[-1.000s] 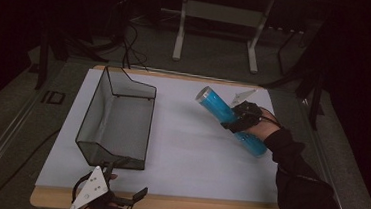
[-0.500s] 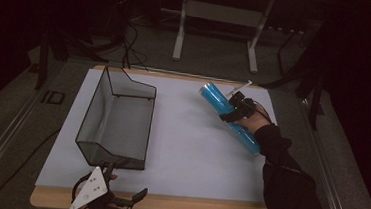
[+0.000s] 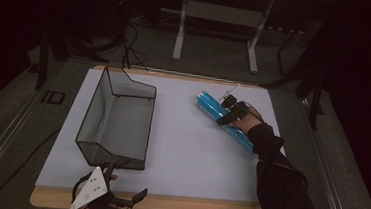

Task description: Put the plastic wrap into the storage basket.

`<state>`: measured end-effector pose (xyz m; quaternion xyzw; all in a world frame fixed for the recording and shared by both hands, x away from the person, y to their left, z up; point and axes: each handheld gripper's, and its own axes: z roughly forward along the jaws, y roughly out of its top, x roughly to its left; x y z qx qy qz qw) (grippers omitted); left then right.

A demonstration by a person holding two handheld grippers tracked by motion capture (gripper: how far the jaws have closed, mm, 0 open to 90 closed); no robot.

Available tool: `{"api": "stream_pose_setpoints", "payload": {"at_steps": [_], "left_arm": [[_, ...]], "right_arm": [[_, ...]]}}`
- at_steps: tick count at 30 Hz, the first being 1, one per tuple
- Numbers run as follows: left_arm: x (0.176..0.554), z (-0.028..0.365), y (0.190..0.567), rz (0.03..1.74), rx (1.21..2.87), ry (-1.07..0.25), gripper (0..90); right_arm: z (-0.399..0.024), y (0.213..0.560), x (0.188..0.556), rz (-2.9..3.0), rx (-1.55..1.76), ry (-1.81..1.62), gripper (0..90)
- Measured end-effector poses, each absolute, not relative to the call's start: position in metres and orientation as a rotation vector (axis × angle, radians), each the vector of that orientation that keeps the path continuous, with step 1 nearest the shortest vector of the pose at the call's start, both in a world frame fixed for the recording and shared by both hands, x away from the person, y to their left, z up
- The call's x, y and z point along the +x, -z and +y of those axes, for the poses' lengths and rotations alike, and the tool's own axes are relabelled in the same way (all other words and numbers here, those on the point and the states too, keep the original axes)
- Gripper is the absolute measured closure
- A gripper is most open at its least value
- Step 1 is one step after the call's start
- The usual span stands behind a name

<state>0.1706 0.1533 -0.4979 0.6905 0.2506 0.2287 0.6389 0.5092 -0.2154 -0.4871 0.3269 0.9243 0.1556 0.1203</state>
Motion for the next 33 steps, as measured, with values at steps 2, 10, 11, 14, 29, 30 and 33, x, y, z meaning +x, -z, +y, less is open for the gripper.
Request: {"api": "stream_pose_setpoints", "payload": {"at_steps": [2, 10, 11, 14, 29, 30, 33], "left_arm": [[0.171, 0.153, 0.498, 0.573, 1.576, -0.52, 3.5], [0.17, 0.152, 0.498, 0.566, 1.584, -0.52, 3.6], [0.17, 0.152, 0.498, 0.563, 1.585, -0.521, 3.7], [0.17, 0.151, 0.499, 0.562, 1.595, -0.523, 3.8], [0.17, 0.15, 0.498, 0.556, 1.598, -0.525, 3.8], [0.17, 0.15, 0.498, 0.556, 1.595, -0.524, 3.8], [0.17, 0.15, 0.498, 0.556, 1.595, -0.524, 3.8]], "right_arm": [[-0.215, 0.489, 0.51, 2.703, 0.958, -0.447, 31.7], [-0.216, 0.493, 0.51, 2.705, 0.965, -0.45, 31.5], [-0.216, 0.493, 0.51, 2.704, 0.967, -0.454, 31.5], [-0.217, 0.493, 0.509, 2.703, 0.956, -0.459, 31.5], [-0.222, 0.469, 0.507, 2.717, 0.902, -0.327, 33.9], [-0.223, 0.469, 0.504, 2.71, 0.875, -0.319, 35.2], [-0.224, 0.471, 0.504, 2.727, 0.873, -0.274, 29.8]]}}
